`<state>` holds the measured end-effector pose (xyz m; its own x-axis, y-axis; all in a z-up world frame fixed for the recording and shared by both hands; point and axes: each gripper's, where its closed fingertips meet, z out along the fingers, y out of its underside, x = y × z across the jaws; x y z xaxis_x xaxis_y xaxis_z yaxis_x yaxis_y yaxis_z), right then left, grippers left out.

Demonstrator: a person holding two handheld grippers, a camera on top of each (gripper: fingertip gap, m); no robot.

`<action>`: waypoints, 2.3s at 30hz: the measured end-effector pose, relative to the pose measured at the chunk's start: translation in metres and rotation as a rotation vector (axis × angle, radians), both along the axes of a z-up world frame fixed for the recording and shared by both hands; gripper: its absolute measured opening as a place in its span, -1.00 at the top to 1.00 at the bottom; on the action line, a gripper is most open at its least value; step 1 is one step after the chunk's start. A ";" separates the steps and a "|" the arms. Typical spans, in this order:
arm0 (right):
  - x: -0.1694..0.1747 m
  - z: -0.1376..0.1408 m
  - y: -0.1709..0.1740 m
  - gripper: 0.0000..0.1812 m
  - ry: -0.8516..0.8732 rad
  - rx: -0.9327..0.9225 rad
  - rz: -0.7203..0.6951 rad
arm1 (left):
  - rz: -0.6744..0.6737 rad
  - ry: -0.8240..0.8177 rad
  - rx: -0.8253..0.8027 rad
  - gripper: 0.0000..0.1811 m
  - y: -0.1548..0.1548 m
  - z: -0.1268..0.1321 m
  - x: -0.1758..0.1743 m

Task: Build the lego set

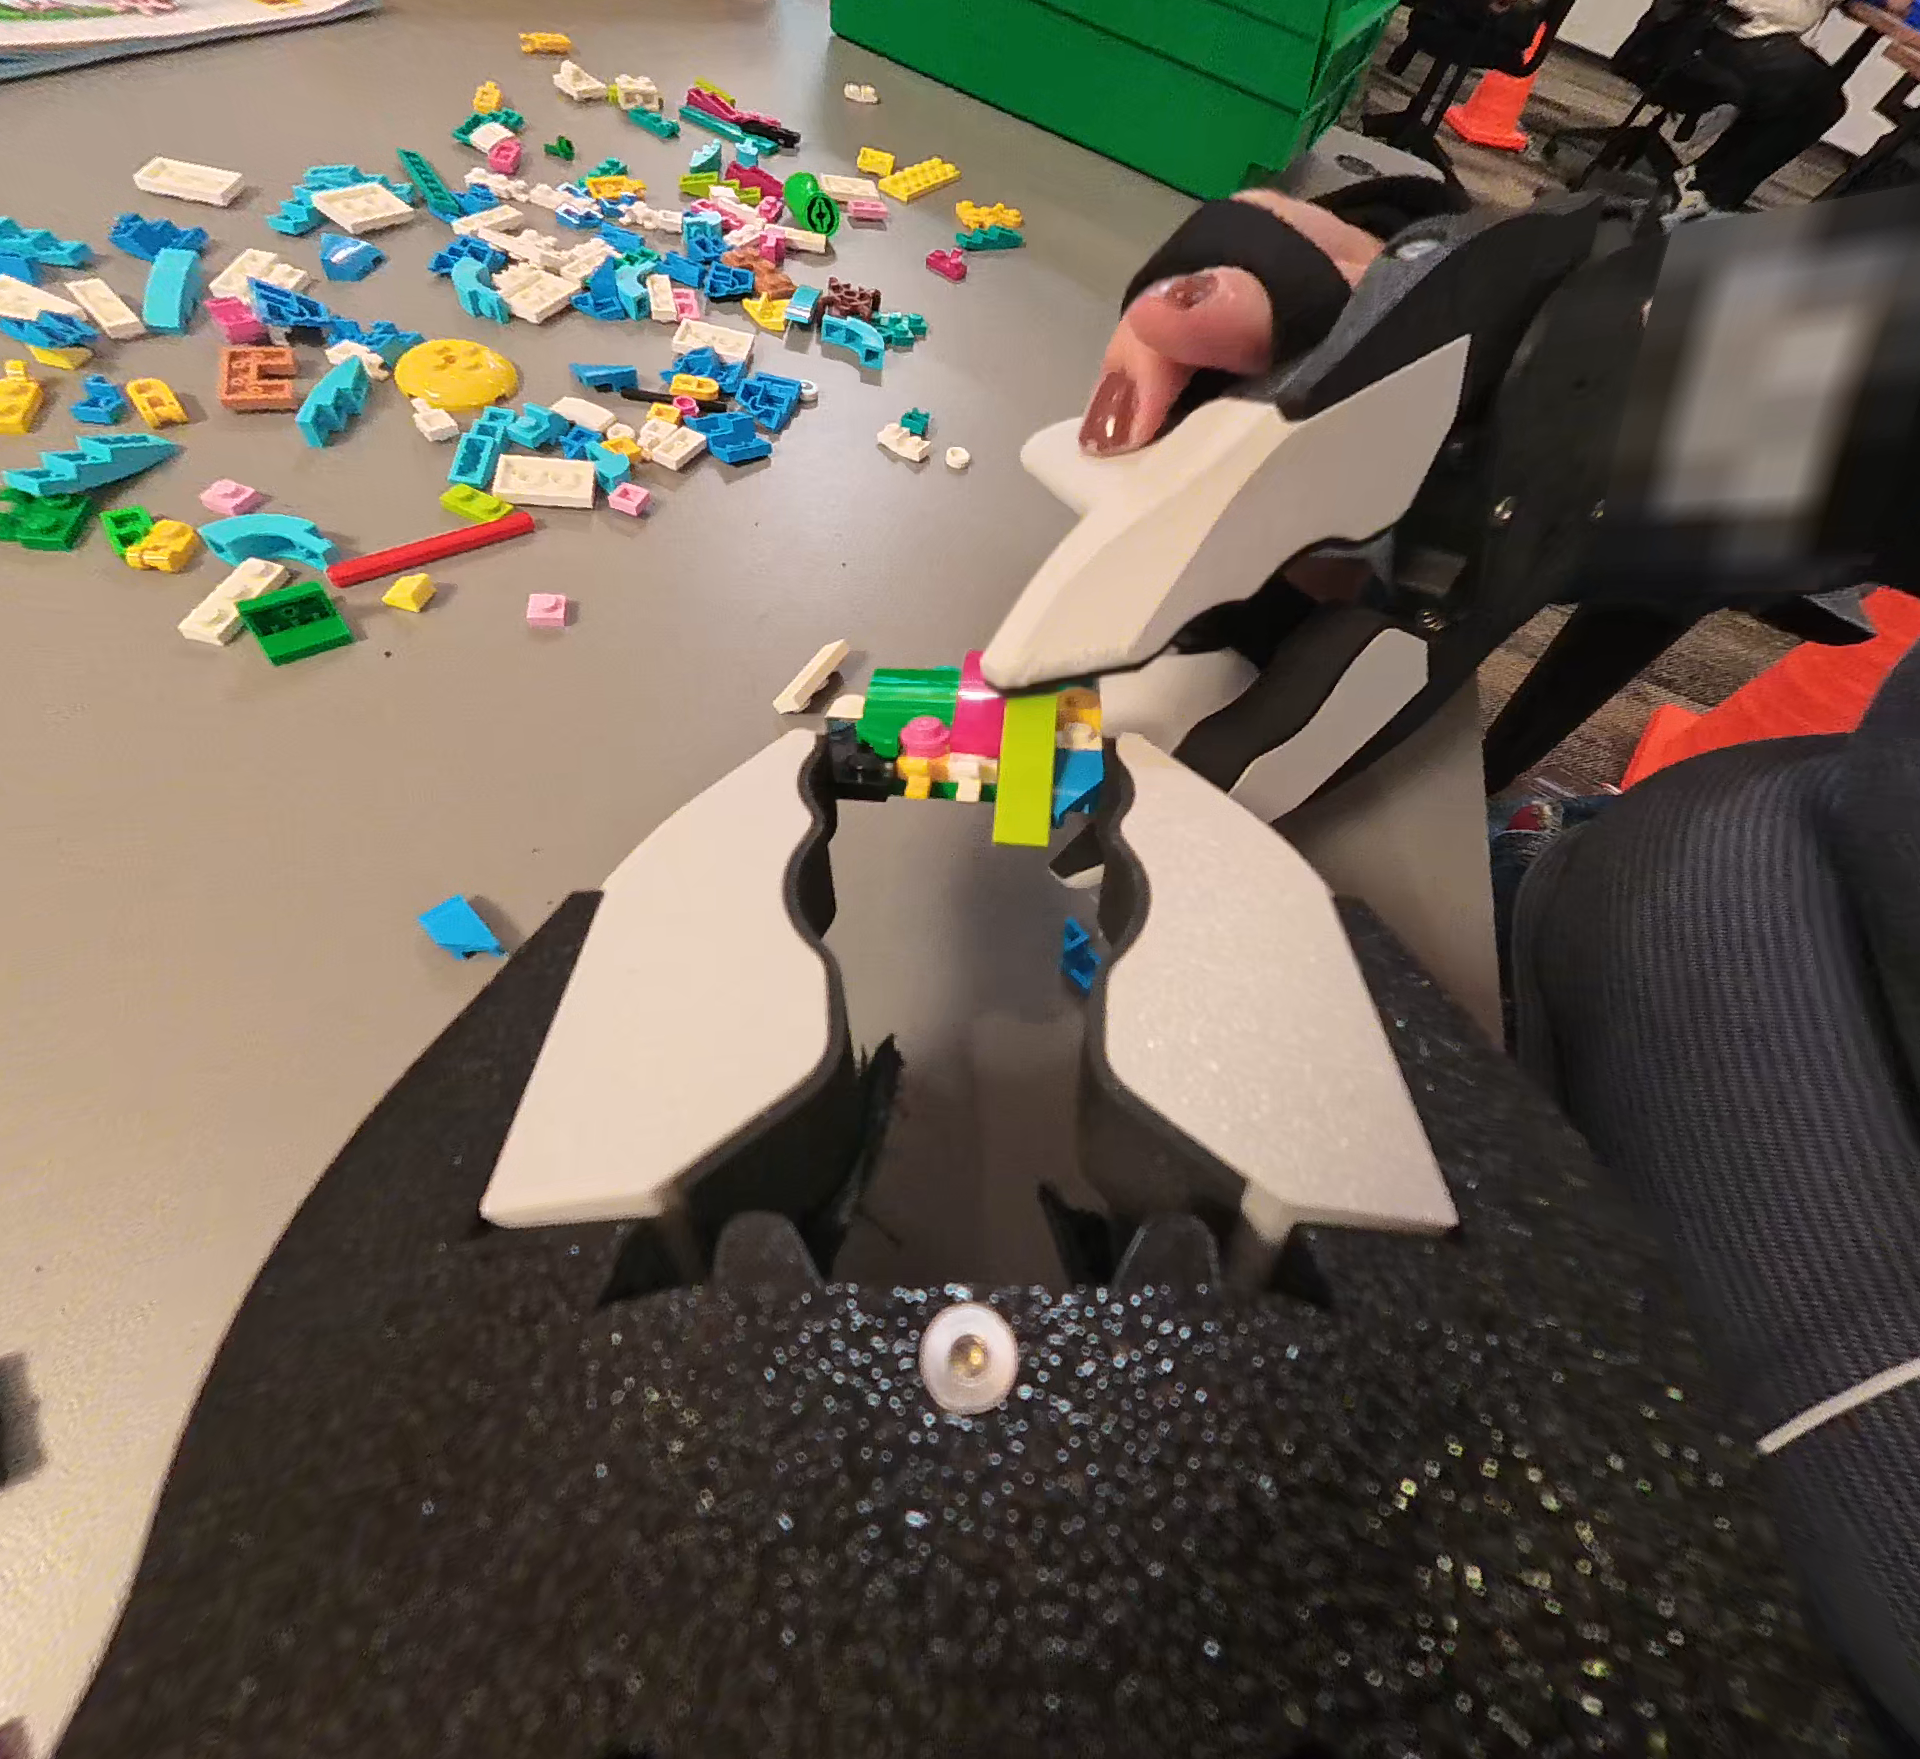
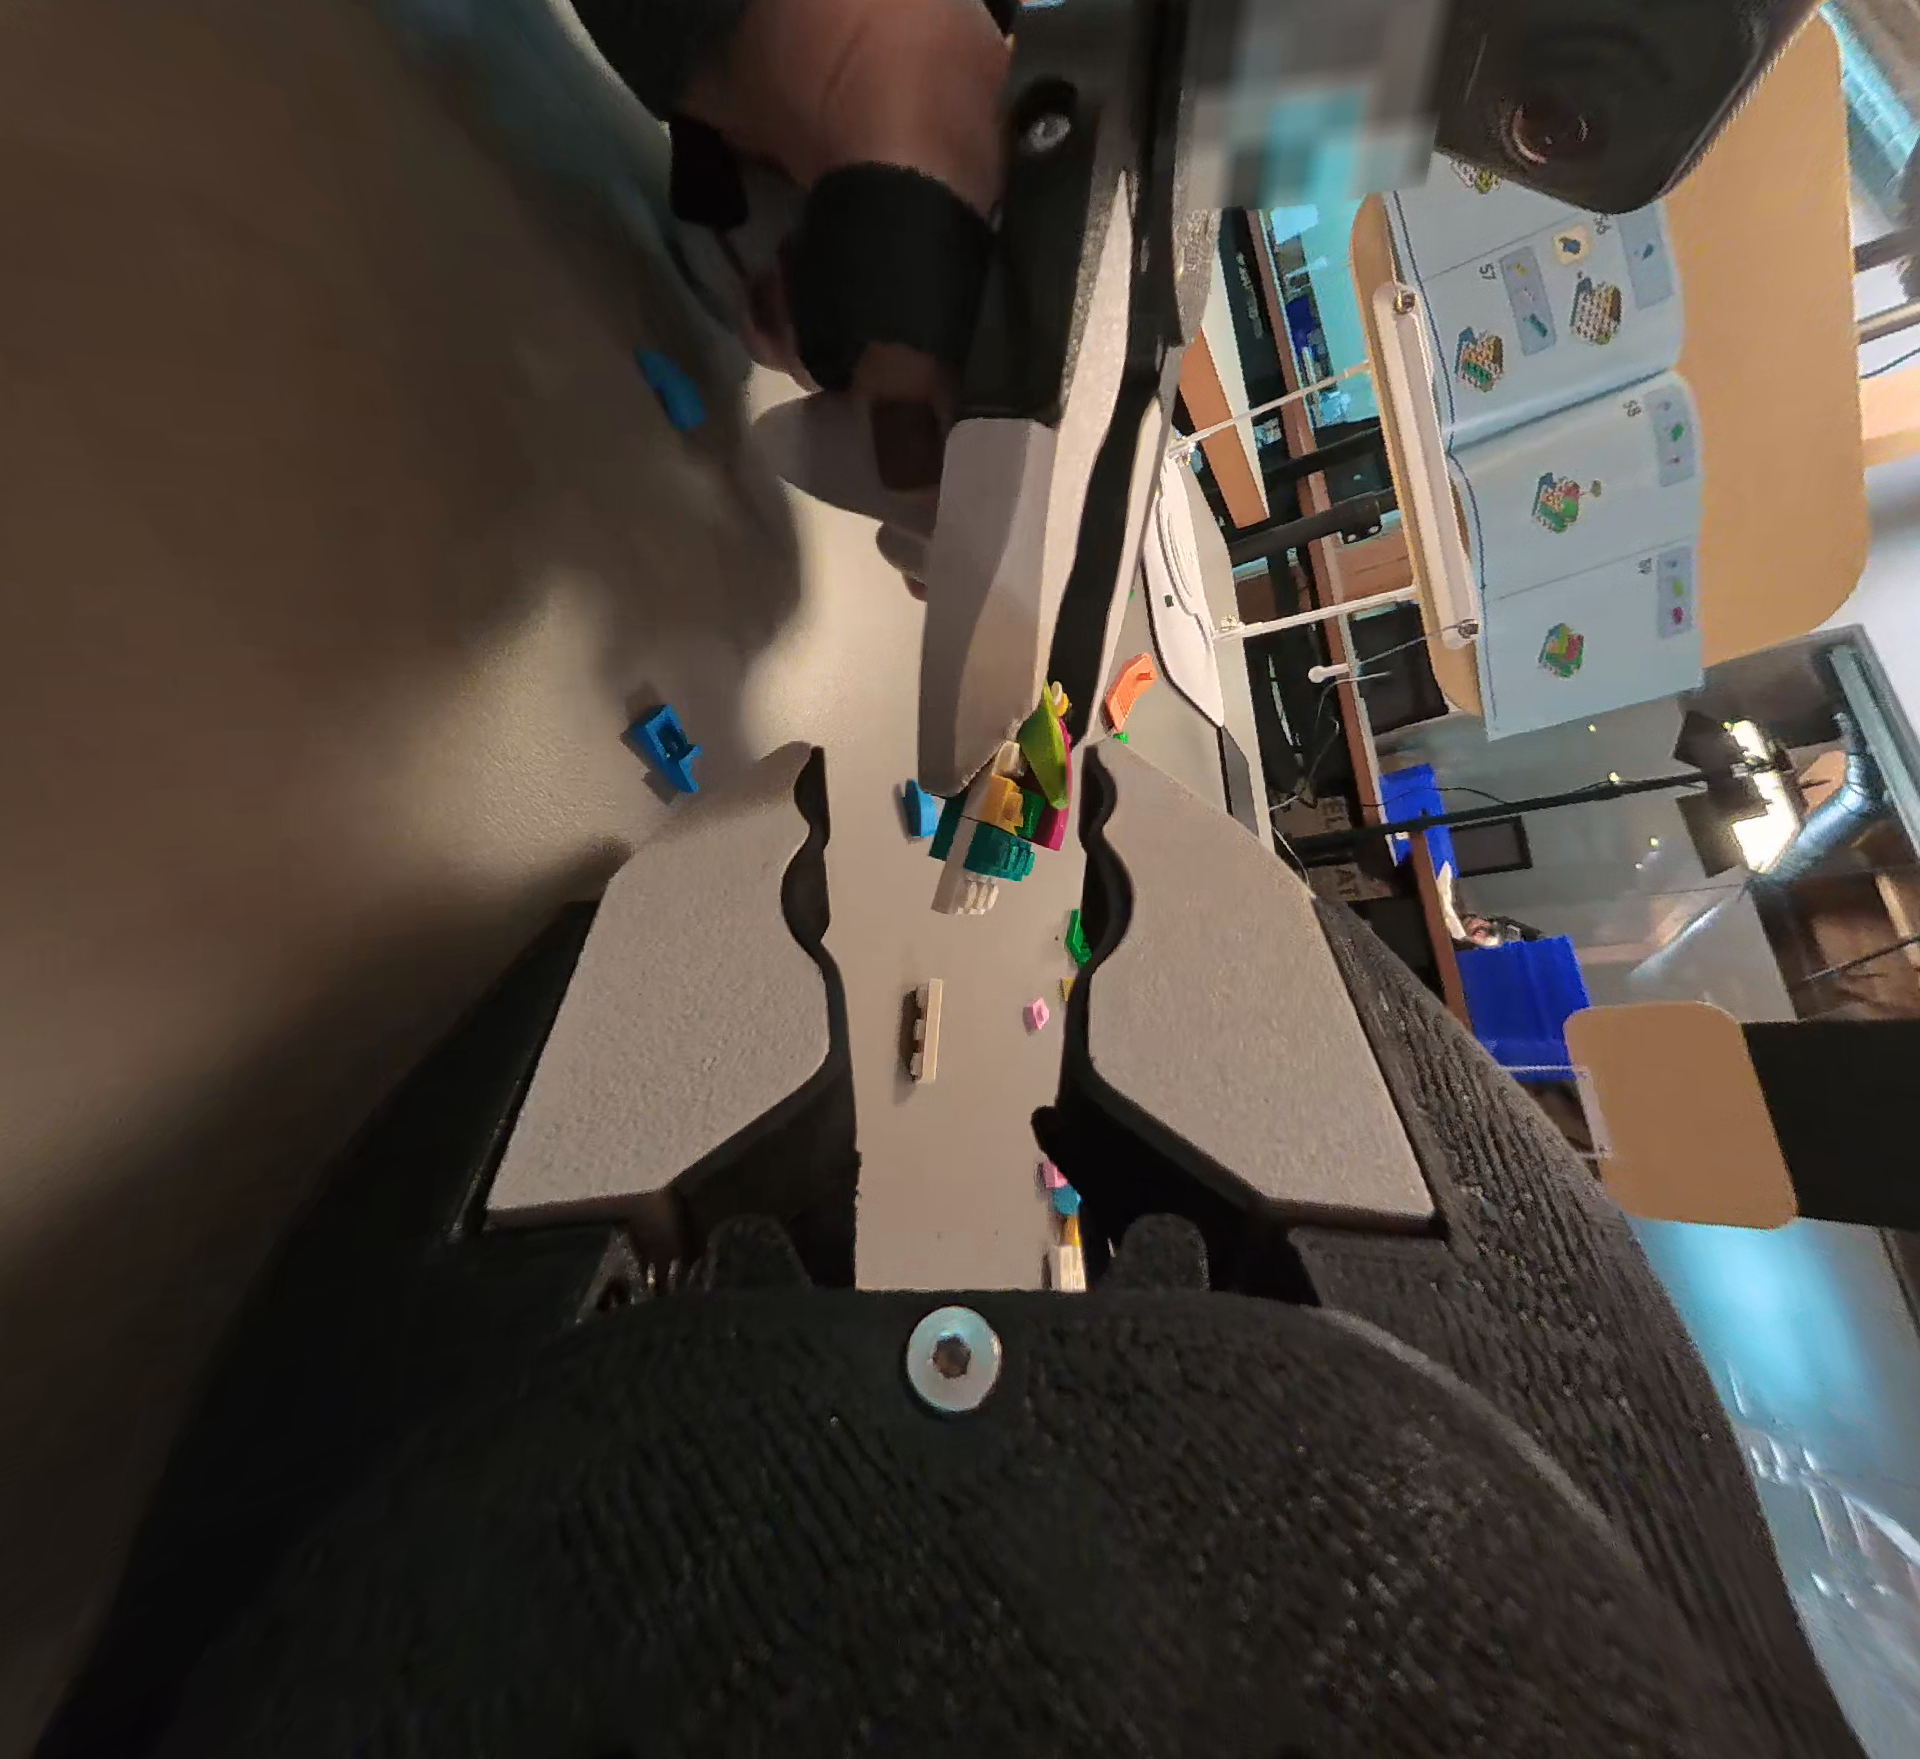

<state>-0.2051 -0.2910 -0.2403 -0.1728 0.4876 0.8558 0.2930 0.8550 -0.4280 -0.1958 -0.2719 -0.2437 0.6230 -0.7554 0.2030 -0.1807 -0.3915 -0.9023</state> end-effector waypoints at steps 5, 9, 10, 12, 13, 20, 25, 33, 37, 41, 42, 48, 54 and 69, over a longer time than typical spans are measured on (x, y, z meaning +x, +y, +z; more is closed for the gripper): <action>-0.002 0.001 0.002 0.59 0.008 -0.011 -0.010 | -0.001 -0.004 -0.007 0.47 0.000 0.000 0.000; -0.002 0.004 0.003 0.68 0.022 -0.051 -0.016 | -0.005 -0.002 -0.011 0.47 -0.001 -0.001 0.001; -0.002 0.005 0.003 0.69 0.025 -0.067 -0.019 | -0.003 -0.002 -0.012 0.47 0.000 -0.001 0.000; -0.003 0.006 0.003 0.70 0.033 -0.106 -0.027 | 0.000 -0.009 -0.014 0.47 0.000 0.000 0.000; -0.004 0.006 0.004 0.70 0.040 -0.124 -0.033 | 0.002 -0.018 -0.016 0.47 0.000 0.001 -0.001; -0.008 0.012 0.004 0.70 0.094 -0.204 -0.086 | 0.013 -0.073 -0.026 0.47 0.001 0.005 -0.003; -0.009 0.015 0.002 0.67 0.128 -0.325 -0.076 | 0.011 -0.097 -0.024 0.47 0.001 0.007 -0.004; -0.010 0.015 0.000 0.65 0.147 -0.419 -0.070 | 0.002 -0.105 -0.026 0.47 0.000 0.008 -0.003; -0.010 0.014 -0.002 0.65 0.146 -0.415 -0.061 | -0.010 -0.107 -0.027 0.47 -0.001 0.008 -0.002; -0.009 0.014 -0.004 0.65 0.144 -0.416 -0.046 | -0.022 -0.111 -0.026 0.47 -0.002 0.009 -0.001; -0.009 0.014 -0.004 0.65 0.143 -0.419 -0.041 | -0.025 -0.112 -0.026 0.47 -0.003 0.009 -0.001; -0.007 0.012 -0.008 0.62 0.120 -0.431 0.001 | -0.024 -0.092 -0.021 0.47 -0.003 0.007 0.000; 0.007 0.020 -0.010 0.54 0.108 -0.407 0.101 | -0.042 -0.054 -0.013 0.47 -0.005 0.004 0.004; 0.020 0.018 -0.006 0.83 -0.278 -0.930 0.157 | -0.104 0.096 0.047 0.47 -0.012 -0.006 0.014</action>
<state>-0.1847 -0.2965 -0.2227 -0.4301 0.9007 0.0618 0.3969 0.2502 -0.8831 -0.1817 -0.2842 -0.2502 0.5560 -0.8239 0.1097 -0.3040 -0.3244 -0.8958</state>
